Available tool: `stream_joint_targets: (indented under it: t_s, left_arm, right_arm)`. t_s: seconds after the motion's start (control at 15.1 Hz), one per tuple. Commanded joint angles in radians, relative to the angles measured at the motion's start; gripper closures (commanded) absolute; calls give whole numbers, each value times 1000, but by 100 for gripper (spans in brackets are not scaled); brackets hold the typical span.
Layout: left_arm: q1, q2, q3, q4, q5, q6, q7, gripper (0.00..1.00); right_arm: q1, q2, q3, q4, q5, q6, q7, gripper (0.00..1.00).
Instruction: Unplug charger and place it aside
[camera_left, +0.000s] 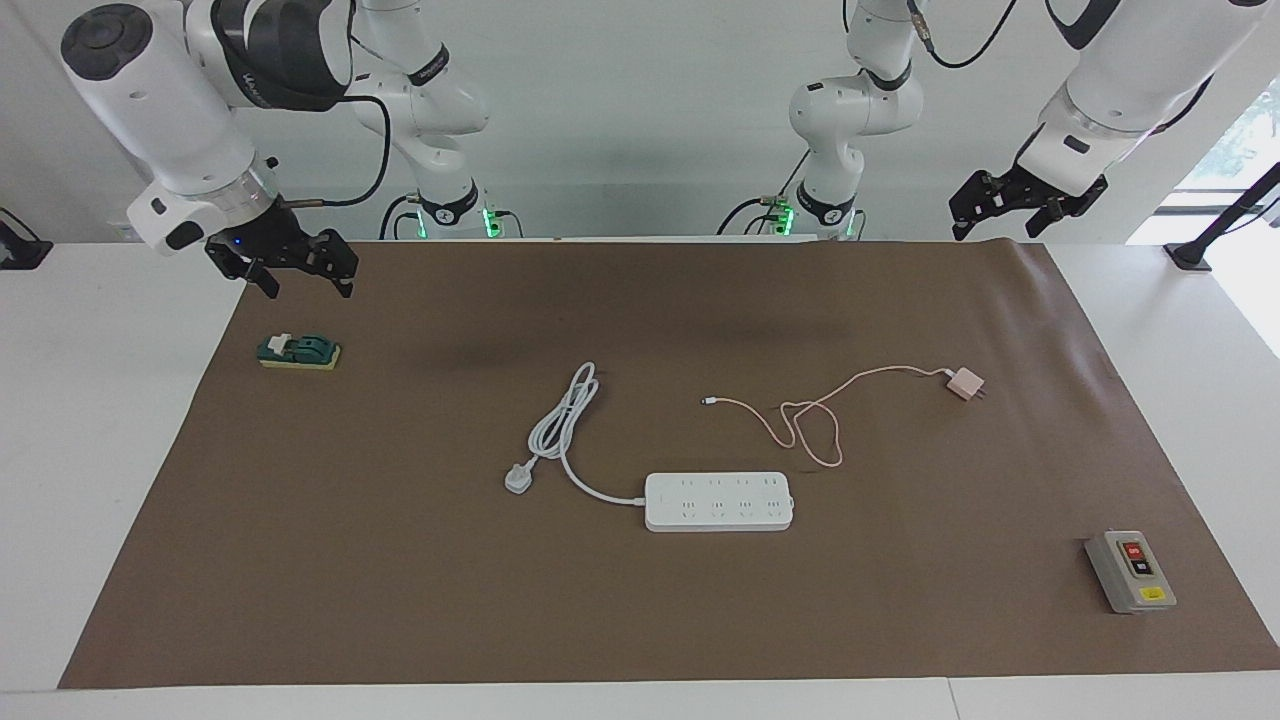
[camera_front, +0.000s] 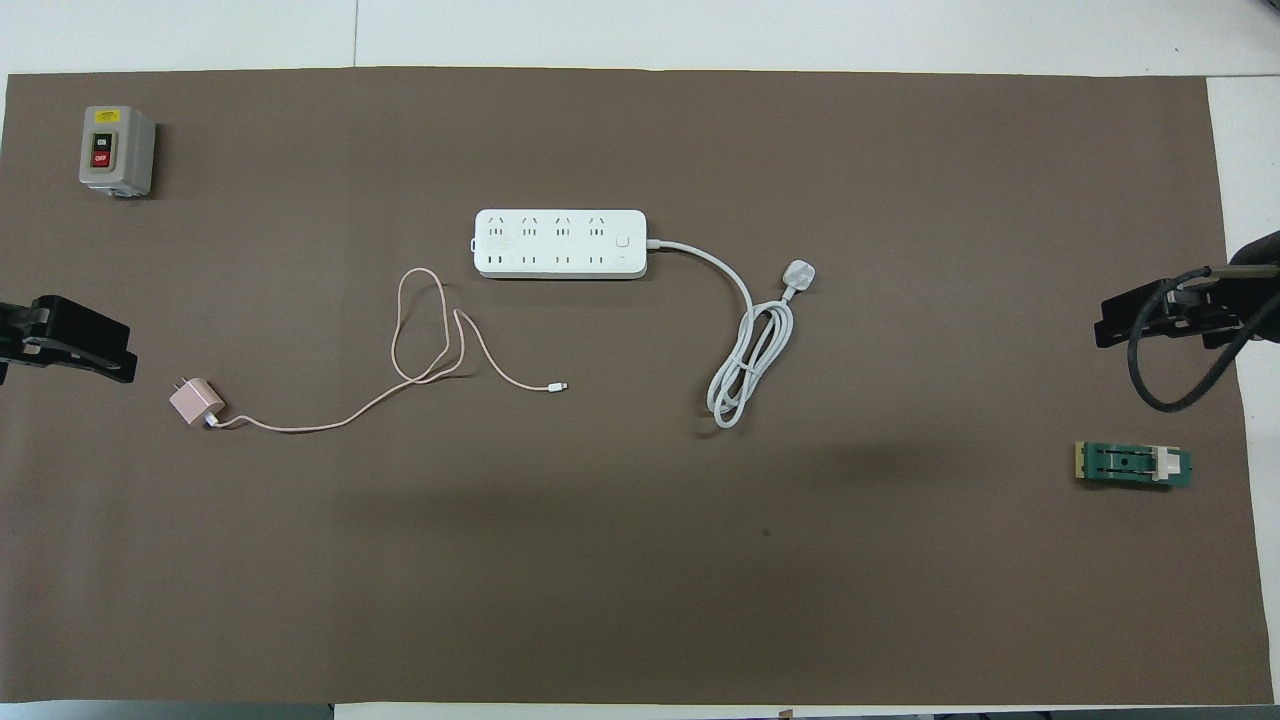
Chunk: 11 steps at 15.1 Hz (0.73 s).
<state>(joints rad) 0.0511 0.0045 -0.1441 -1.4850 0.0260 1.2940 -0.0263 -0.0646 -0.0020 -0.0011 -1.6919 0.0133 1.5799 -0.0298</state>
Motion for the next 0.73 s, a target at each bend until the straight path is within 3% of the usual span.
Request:
stream_joint_targets:
  t_s: [0.0, 0.66]
  left_arm:
    - [-36, -6, 47, -104, -14, 74, 14, 0]
    - [-74, 3, 84, -109, -15, 123, 6, 0]
  right_arm:
    - [-14, 10, 12, 15, -45, 3, -38, 0]
    - [-14, 10, 13, 14, -47, 3, -38, 0]
